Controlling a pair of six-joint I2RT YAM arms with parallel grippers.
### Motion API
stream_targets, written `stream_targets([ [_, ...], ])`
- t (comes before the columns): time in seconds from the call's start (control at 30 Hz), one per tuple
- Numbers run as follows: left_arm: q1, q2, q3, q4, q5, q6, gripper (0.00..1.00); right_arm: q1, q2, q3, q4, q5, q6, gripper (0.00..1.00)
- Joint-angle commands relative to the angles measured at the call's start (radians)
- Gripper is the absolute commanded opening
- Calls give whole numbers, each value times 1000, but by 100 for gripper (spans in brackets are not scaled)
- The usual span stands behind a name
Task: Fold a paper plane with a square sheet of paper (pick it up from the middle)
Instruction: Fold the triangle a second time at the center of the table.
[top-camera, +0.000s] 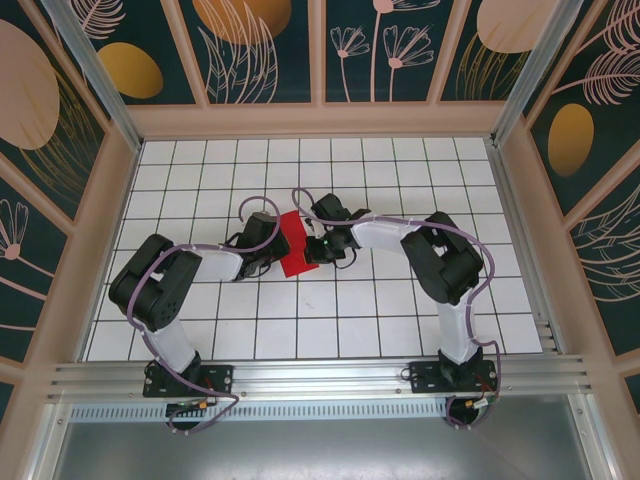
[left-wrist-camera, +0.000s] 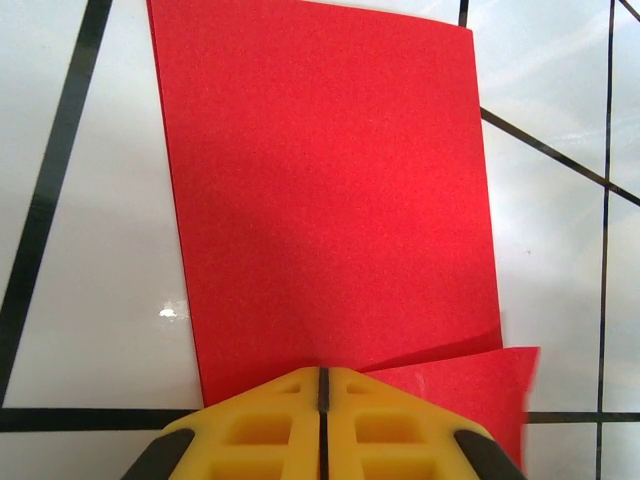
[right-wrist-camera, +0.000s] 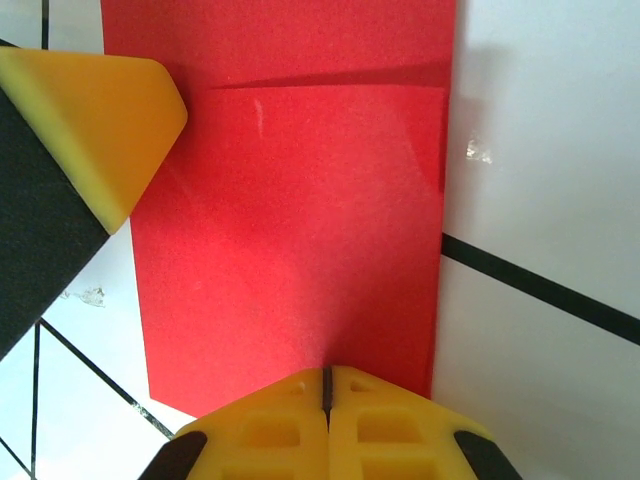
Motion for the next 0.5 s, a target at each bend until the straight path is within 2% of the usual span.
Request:
stream_targets([
  [0.0, 7, 47, -8, -125, -50, 25, 8, -10, -23, -17, -64, 52, 2, 7],
  [0.3, 7, 50, -5, -123, -48, 31, 9, -29, -101, -67, -110, 90, -34, 7],
  [0.47, 7, 49, -3, -120, -47, 33, 8, -14, -124, -41, -86, 52, -32, 7],
])
